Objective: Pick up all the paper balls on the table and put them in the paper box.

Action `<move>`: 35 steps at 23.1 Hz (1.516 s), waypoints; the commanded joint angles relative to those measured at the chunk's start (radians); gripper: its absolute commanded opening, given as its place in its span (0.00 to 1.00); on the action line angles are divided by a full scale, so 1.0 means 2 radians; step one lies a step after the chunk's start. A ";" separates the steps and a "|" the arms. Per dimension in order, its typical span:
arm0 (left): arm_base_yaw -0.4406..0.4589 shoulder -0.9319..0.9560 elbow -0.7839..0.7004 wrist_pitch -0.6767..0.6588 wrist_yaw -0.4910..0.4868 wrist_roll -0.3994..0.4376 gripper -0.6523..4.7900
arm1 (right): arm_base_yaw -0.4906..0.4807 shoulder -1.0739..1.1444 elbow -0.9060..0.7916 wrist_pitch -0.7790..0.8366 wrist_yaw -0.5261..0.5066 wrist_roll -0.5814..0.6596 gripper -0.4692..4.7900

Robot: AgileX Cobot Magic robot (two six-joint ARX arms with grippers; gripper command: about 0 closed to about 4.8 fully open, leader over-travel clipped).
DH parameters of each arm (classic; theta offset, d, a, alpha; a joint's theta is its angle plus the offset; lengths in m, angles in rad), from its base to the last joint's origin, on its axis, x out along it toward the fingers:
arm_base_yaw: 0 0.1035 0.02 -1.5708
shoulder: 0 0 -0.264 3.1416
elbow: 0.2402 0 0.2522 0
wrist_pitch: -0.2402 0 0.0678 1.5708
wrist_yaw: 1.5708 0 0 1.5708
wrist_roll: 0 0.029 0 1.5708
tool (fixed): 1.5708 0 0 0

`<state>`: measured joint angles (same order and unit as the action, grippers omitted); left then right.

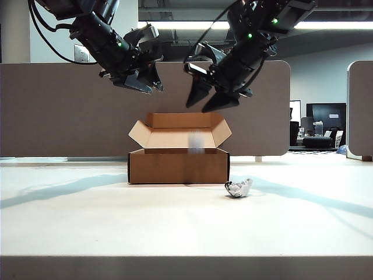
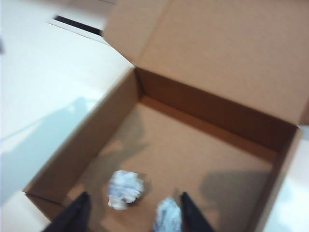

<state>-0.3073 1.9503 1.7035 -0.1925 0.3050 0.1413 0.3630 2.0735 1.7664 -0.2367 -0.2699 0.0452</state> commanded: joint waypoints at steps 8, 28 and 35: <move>0.000 -0.035 0.002 -0.103 0.006 0.001 0.41 | -0.002 -0.023 0.004 -0.132 0.015 -0.029 0.61; 0.000 -0.267 -0.181 -0.243 0.004 0.024 0.41 | 0.021 -0.026 -0.009 -0.370 0.094 -0.075 0.75; 0.000 -0.335 -0.223 -0.244 -0.005 0.025 0.41 | 0.022 -0.026 -0.056 -0.376 0.067 -0.071 0.83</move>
<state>-0.3080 1.2995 1.2613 -0.6880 0.3088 0.1902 0.4023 2.0293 1.6642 -0.9894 -0.1211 -0.1009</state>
